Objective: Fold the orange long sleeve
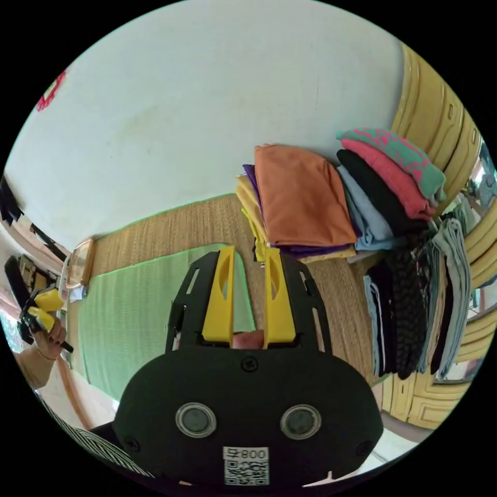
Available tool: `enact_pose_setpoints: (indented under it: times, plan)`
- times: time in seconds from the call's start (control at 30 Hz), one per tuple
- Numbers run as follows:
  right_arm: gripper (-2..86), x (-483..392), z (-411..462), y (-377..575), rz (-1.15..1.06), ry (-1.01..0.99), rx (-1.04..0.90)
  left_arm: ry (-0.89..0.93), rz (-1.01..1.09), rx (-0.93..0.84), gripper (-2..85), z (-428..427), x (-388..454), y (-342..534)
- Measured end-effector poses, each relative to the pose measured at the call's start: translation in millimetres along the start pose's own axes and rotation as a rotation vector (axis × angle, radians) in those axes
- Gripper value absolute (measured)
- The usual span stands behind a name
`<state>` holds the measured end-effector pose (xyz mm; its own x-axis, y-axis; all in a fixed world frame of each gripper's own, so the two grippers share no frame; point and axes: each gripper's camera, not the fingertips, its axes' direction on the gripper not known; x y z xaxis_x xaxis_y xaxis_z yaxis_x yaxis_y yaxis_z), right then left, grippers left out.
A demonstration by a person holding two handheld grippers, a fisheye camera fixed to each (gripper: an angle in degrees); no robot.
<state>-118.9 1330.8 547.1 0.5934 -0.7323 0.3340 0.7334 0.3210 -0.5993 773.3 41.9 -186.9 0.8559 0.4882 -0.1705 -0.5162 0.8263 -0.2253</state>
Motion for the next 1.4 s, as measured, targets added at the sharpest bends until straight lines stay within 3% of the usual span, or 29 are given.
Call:
enact_pose_setpoints:
  times: [0.17,0.33,0.73,1.17,1.4]
  plan:
    - [11.4,31,72,-32,0.017,0.103,-0.018,0.008,-0.014,-0.035,9.0,22,-22,-49]
    - [11.6,111,119,-2,0.226,-0.1,-0.018,0.017,-0.163,-0.034,9.7,51,-66,-77]
    - [11.0,170,197,61,0.34,-0.347,0.014,0.198,-0.331,-0.102,10.0,181,-163,-253]
    - [12.5,249,252,115,0.582,-0.548,0.113,0.288,-0.441,-0.088,3.3,172,-192,-340]
    - [13.3,316,271,137,0.807,-0.624,0.289,0.325,-0.406,-0.06,2.5,154,-200,-380]
